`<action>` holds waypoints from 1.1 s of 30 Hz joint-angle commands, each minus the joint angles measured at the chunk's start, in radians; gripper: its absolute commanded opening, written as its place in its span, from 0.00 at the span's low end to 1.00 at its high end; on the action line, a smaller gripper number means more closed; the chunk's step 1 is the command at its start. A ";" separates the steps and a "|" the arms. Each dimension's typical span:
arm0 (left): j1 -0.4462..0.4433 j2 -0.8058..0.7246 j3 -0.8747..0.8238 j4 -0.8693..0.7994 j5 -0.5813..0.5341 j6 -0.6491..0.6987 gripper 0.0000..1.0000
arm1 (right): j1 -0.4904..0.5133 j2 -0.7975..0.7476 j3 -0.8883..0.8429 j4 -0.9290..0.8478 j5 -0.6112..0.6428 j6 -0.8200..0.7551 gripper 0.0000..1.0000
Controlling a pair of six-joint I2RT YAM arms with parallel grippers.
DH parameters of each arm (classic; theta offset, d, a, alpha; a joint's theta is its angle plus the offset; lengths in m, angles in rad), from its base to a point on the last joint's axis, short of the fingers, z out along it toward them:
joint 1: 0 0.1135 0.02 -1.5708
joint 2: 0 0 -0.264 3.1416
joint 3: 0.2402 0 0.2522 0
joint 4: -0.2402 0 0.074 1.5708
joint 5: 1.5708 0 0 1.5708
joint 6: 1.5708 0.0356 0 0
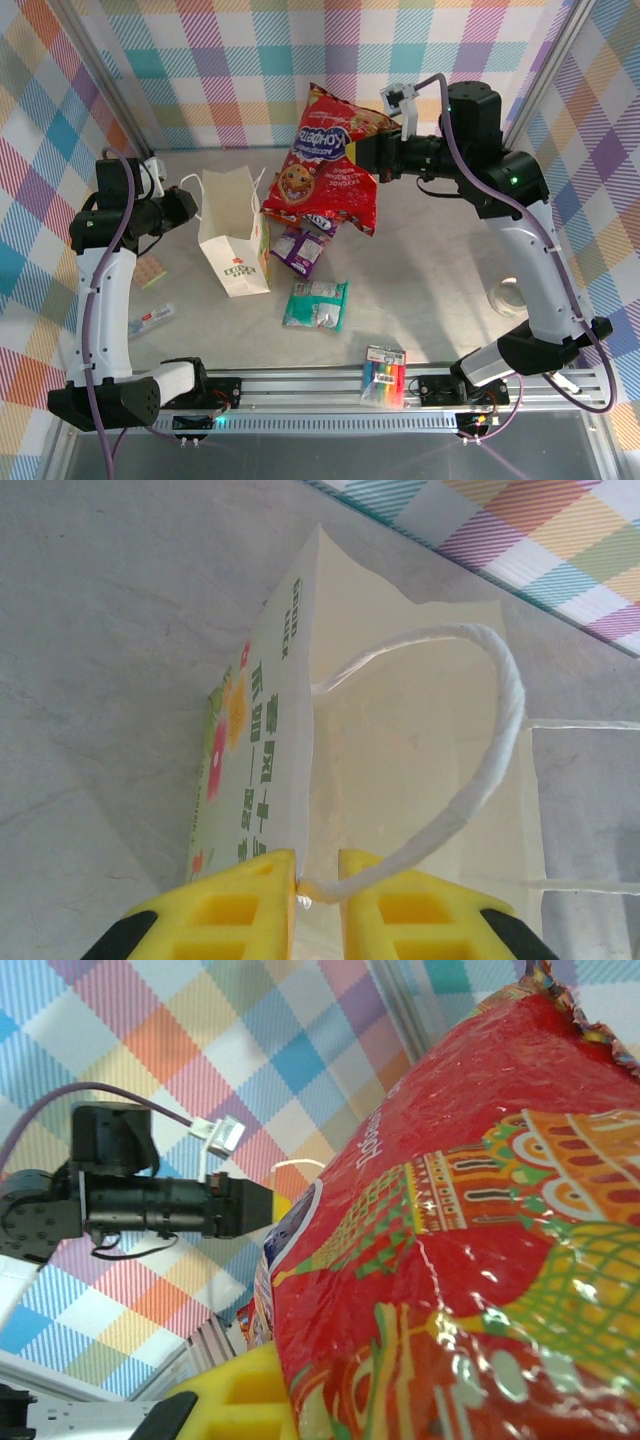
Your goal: Place the snacks into the paper bag
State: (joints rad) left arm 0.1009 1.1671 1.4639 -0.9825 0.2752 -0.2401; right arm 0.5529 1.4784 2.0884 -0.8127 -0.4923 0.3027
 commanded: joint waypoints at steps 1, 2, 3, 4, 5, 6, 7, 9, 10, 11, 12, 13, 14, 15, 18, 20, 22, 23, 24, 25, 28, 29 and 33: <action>0.016 -0.027 -0.014 0.034 0.031 -0.014 0.18 | 0.033 -0.024 0.005 0.243 -0.053 0.002 0.00; 0.015 -0.027 -0.016 0.036 0.035 -0.013 0.18 | 0.046 -0.017 0.005 0.254 -0.050 -0.002 0.00; 0.015 -0.026 -0.016 0.036 0.039 -0.012 0.18 | 0.057 -0.010 0.009 0.262 -0.048 -0.005 0.00; 0.015 -0.025 -0.015 0.034 0.042 -0.008 0.18 | 0.070 0.000 0.013 0.269 -0.044 -0.010 0.00; 0.015 -0.025 -0.015 0.034 0.045 -0.006 0.18 | 0.082 0.010 0.021 0.273 -0.040 -0.015 0.00; 0.015 -0.023 -0.015 0.033 0.048 -0.002 0.18 | 0.094 0.023 0.034 0.271 -0.036 -0.022 0.00; 0.016 -0.022 -0.015 0.032 0.048 -0.001 0.18 | 0.108 0.040 0.049 0.268 -0.030 -0.029 0.00; 0.016 -0.021 -0.018 0.034 0.048 0.001 0.18 | 0.129 0.068 0.073 0.262 -0.021 -0.044 0.00; 0.015 -0.019 -0.022 0.037 0.051 0.001 0.18 | 0.138 0.084 0.084 0.260 -0.014 -0.051 0.00; 0.016 -0.019 -0.024 0.040 0.052 0.001 0.18 | 0.146 0.097 0.095 0.259 -0.009 -0.055 0.00; 0.016 -0.020 -0.028 0.044 0.055 0.002 0.18 | 0.154 0.112 0.107 0.258 -0.006 -0.058 0.00; 0.015 -0.018 -0.032 0.047 0.057 0.001 0.18 | 0.160 0.129 0.121 0.258 -0.005 -0.059 0.00; 0.016 -0.018 -0.033 0.048 0.060 0.001 0.18 | 0.165 0.143 0.133 0.258 -0.002 -0.059 0.00; 0.016 -0.018 -0.037 0.051 0.062 0.001 0.18 | 0.171 0.162 0.149 0.260 0.001 -0.057 0.00; 0.015 -0.018 -0.050 0.058 0.072 0.001 0.18 | 0.190 0.210 0.204 0.262 0.007 -0.056 0.00; 0.015 -0.020 -0.058 0.062 0.082 0.001 0.17 | 0.202 0.237 0.239 0.264 0.012 -0.060 0.00; 0.016 -0.020 -0.065 0.067 0.088 0.001 0.17 | 0.212 0.264 0.279 0.266 0.018 -0.062 0.00; 0.015 -0.020 -0.067 0.067 0.088 0.003 0.17 | 0.217 0.275 0.291 0.270 0.020 -0.062 0.00; 0.016 -0.021 -0.070 0.067 0.089 0.002 0.17 | 0.221 0.286 0.305 0.278 0.023 -0.061 0.00; 0.016 -0.021 -0.072 0.069 0.091 0.004 0.17 | 0.225 0.295 0.315 0.286 0.023 -0.060 0.00; 0.016 -0.027 -0.085 0.083 0.103 0.002 0.17 | 0.235 0.325 0.347 0.309 0.031 -0.054 0.00; 0.016 -0.028 -0.088 0.085 0.105 0.002 0.17 | 0.239 0.336 0.358 0.315 0.035 -0.051 0.00; 0.015 -0.034 -0.091 0.093 0.101 -0.003 0.16 | 0.254 0.389 0.416 0.316 0.063 -0.043 0.00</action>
State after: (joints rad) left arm 0.1009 1.1595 1.3846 -0.9169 0.3519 -0.2432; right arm 0.7944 1.8633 2.4252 -0.6781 -0.4347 0.2691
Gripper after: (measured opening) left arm 0.158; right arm 0.066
